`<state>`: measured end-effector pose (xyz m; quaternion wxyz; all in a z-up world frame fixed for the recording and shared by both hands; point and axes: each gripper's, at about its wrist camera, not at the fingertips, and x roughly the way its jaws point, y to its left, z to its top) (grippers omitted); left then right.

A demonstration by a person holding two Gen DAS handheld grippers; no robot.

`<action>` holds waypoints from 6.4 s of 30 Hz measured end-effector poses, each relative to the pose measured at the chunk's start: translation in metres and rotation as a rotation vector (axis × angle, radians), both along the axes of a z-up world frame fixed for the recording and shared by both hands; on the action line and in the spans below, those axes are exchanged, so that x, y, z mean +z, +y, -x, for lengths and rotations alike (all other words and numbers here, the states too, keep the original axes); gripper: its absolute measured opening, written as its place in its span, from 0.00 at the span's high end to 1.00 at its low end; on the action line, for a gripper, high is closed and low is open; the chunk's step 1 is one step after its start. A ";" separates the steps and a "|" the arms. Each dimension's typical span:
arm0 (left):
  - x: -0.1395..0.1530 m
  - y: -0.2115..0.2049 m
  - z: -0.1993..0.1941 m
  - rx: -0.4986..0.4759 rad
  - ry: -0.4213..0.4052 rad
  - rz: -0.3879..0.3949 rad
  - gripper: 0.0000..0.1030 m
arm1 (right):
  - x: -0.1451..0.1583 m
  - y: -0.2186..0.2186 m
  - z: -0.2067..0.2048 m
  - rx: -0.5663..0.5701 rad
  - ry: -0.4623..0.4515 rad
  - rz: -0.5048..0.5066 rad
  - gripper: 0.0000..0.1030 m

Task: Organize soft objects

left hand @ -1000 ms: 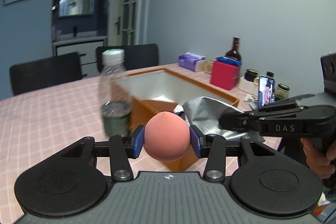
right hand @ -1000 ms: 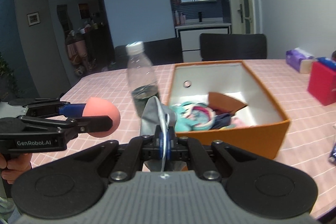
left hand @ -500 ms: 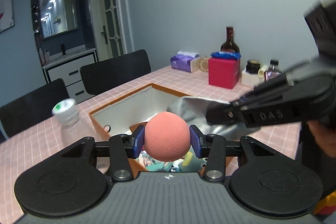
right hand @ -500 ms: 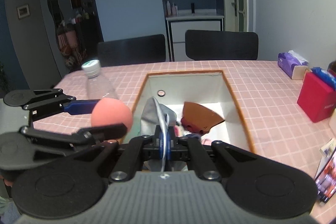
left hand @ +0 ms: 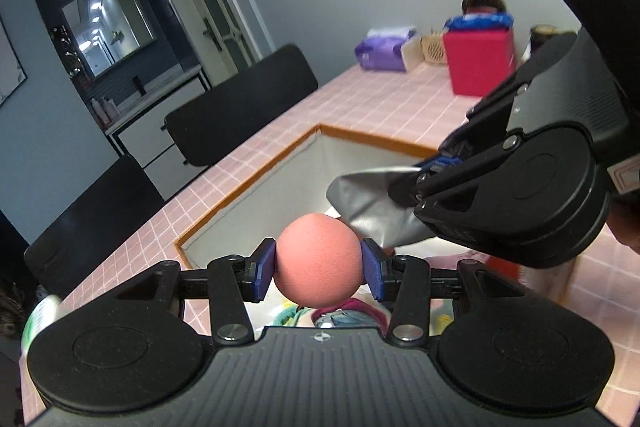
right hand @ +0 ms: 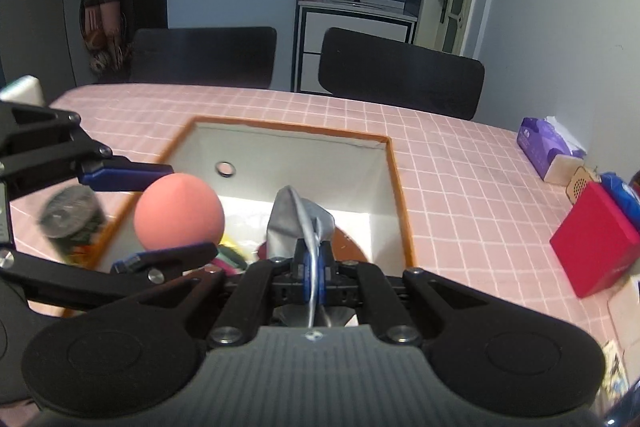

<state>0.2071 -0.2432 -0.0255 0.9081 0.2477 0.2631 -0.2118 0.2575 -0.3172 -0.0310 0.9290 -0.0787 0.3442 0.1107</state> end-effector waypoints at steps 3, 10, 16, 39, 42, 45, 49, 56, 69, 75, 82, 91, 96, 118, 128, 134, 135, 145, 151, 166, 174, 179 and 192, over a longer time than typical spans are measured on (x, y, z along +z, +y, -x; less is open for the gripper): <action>-0.010 -0.009 -0.017 0.014 0.016 -0.042 0.50 | -0.007 -0.002 -0.014 -0.001 -0.006 0.025 0.99; -0.032 -0.025 -0.043 0.048 0.030 -0.119 0.49 | -0.019 0.001 -0.032 0.003 -0.020 0.086 0.98; -0.046 -0.024 -0.048 0.046 0.046 -0.155 0.47 | -0.026 0.005 -0.041 -0.013 0.013 0.123 0.94; -0.033 -0.031 -0.039 0.036 0.066 -0.216 0.35 | -0.016 0.000 -0.032 -0.020 0.133 0.115 0.45; -0.029 -0.031 -0.031 0.020 0.055 -0.237 0.35 | -0.007 -0.003 -0.022 -0.022 0.130 0.089 0.43; -0.022 -0.028 -0.023 0.015 0.038 -0.235 0.35 | 0.002 -0.006 -0.006 -0.047 0.121 0.063 0.43; -0.015 -0.024 -0.005 -0.024 0.028 -0.228 0.35 | 0.015 -0.007 0.019 -0.060 0.089 0.040 0.42; 0.001 -0.011 0.033 -0.097 -0.023 -0.173 0.35 | 0.042 -0.001 0.077 -0.056 -0.005 0.012 0.37; 0.033 0.064 0.101 -0.106 -0.081 0.093 0.35 | 0.065 0.026 0.179 -0.057 -0.211 -0.087 0.28; 0.034 0.104 0.129 -0.022 -0.133 0.187 0.35 | 0.058 0.044 0.205 -0.060 -0.279 -0.148 0.24; 0.028 0.159 0.149 0.165 -0.187 0.288 0.35 | 0.050 0.069 0.227 -0.053 -0.361 -0.194 0.15; 0.004 0.213 0.168 0.458 -0.215 0.283 0.31 | 0.031 0.090 0.234 -0.100 -0.322 -0.248 0.13; 0.005 0.218 0.179 0.519 -0.219 0.294 0.16 | 0.015 0.102 0.230 -0.129 -0.281 -0.209 0.12; -0.036 0.218 0.192 0.624 -0.127 0.357 0.11 | -0.037 0.141 0.227 -0.187 -0.156 -0.157 0.07; -0.036 0.219 0.191 0.622 -0.121 0.359 0.11 | -0.034 0.142 0.224 -0.182 -0.170 -0.152 0.07; -0.035 0.219 0.190 0.617 -0.122 0.352 0.11 | -0.034 0.142 0.223 -0.184 -0.171 -0.152 0.07; -0.036 0.219 0.189 0.618 -0.120 0.353 0.11 | -0.033 0.142 0.223 -0.184 -0.172 -0.152 0.07; -0.036 0.220 0.188 0.625 -0.116 0.350 0.11 | -0.032 0.142 0.223 -0.181 -0.177 -0.150 0.07; -0.035 0.221 0.188 0.627 -0.116 0.350 0.11 | -0.032 0.141 0.223 -0.181 -0.181 -0.150 0.07; -0.036 0.223 0.189 0.627 -0.106 0.354 0.11 | -0.033 0.141 0.224 -0.181 -0.177 -0.144 0.07; -0.036 0.222 0.188 0.626 -0.102 0.352 0.11 | -0.033 0.141 0.224 -0.182 -0.178 -0.144 0.07; -0.036 0.223 0.188 0.628 -0.101 0.351 0.11 | -0.033 0.142 0.225 -0.181 -0.177 -0.145 0.07; -0.036 0.223 0.188 0.627 -0.101 0.348 0.11 | -0.033 0.142 0.225 -0.181 -0.171 -0.148 0.07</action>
